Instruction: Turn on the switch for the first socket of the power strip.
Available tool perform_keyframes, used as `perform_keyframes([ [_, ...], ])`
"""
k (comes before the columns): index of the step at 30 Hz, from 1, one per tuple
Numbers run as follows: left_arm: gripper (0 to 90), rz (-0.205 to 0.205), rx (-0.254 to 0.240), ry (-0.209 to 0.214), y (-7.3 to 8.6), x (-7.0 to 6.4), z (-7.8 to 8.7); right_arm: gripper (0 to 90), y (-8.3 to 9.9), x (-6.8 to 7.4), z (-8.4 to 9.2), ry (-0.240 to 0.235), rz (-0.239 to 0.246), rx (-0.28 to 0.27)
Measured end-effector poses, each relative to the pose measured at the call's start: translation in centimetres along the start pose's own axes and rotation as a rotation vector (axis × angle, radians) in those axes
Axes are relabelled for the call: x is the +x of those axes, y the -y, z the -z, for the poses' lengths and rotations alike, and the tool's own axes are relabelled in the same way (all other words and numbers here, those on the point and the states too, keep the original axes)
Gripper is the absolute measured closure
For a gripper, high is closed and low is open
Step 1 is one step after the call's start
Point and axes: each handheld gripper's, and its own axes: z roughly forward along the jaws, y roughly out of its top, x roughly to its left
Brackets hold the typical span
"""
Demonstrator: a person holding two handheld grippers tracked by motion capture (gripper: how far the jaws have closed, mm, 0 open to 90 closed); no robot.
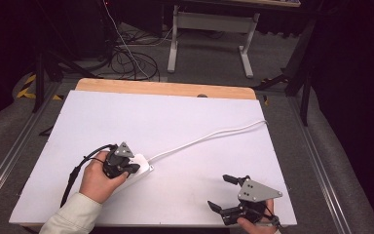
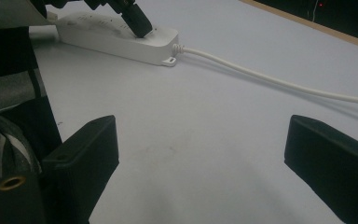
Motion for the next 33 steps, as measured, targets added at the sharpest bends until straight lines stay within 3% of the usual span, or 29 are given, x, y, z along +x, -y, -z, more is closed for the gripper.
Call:
perform_keyframes([
  [6, 90.0, -0.006, -0.003, -0.011, 0.08, -0.17, -0.04, 10.6, -0.02, 0.05, -0.02, -0.001, 0.001, -0.001],
  [9, 90.0, 0.009, -0.010, 0.005, 0.19, 0.01, -0.06, 10.6, -0.03, 0.09, -0.02, -0.001, 0.002, -0.002],
  [13, 90.0, 0.002, -0.007, -0.013, 0.16, -0.19, -0.09, 10.6, -0.03, 0.09, -0.01, -0.002, 0.001, -0.004],
  [28, 90.0, 0.022, -0.018, 0.006, 0.42, 0.04, -0.20, 10.5, -0.03, 0.16, 0.04, 0.001, 0.004, -0.004],
  [33, 90.0, 0.011, -0.031, -0.022, 0.33, -0.20, -0.05, 10.6, 0.00, 0.15, 0.01, 0.001, 0.001, -0.005],
])
